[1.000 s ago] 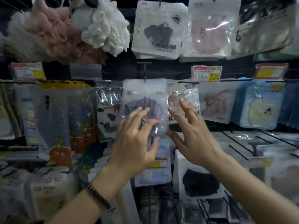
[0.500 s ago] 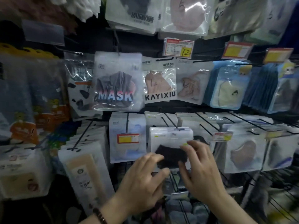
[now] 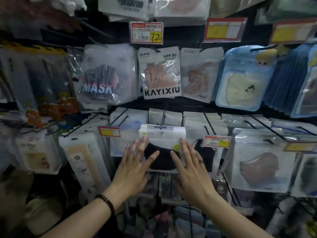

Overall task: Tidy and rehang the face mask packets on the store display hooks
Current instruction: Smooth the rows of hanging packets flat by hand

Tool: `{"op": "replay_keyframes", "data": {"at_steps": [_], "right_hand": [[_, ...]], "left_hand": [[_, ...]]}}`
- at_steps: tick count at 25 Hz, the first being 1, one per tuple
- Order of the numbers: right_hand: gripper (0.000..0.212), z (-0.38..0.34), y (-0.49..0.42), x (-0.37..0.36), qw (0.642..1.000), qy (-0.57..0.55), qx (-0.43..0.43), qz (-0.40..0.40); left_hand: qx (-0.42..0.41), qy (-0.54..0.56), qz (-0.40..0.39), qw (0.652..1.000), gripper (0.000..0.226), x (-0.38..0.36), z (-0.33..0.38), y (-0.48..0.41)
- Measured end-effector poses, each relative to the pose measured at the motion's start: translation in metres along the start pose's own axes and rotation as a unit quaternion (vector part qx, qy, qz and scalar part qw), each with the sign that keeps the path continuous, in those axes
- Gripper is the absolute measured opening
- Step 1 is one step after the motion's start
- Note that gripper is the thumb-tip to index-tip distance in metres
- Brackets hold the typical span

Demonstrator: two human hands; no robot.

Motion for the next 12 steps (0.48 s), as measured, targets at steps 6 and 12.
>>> {"op": "replay_keyframes", "data": {"at_steps": [6,12], "right_hand": [[0.088,0.003,-0.017,-0.015,0.999,-0.014,-0.018,-0.023],[0.090,0.011,-0.053,-0.025,0.997,-0.001,-0.063,-0.052]], "left_hand": [[0.017,-0.015,-0.027,0.999,0.115,-0.010,-0.003,-0.015],[0.002,0.001,-0.105,0.994,0.105,-0.023,-0.010,-0.048]]}}
Point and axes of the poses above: each hand's wrist, its own y-axis away from the middle knuckle, its own x-axis out of the back of the hand, z = x × y, the point moved 9 cm from there along -y, towards the middle knuckle, and after that the axes turned 7 degrees about -y, right-handed, at the moved point
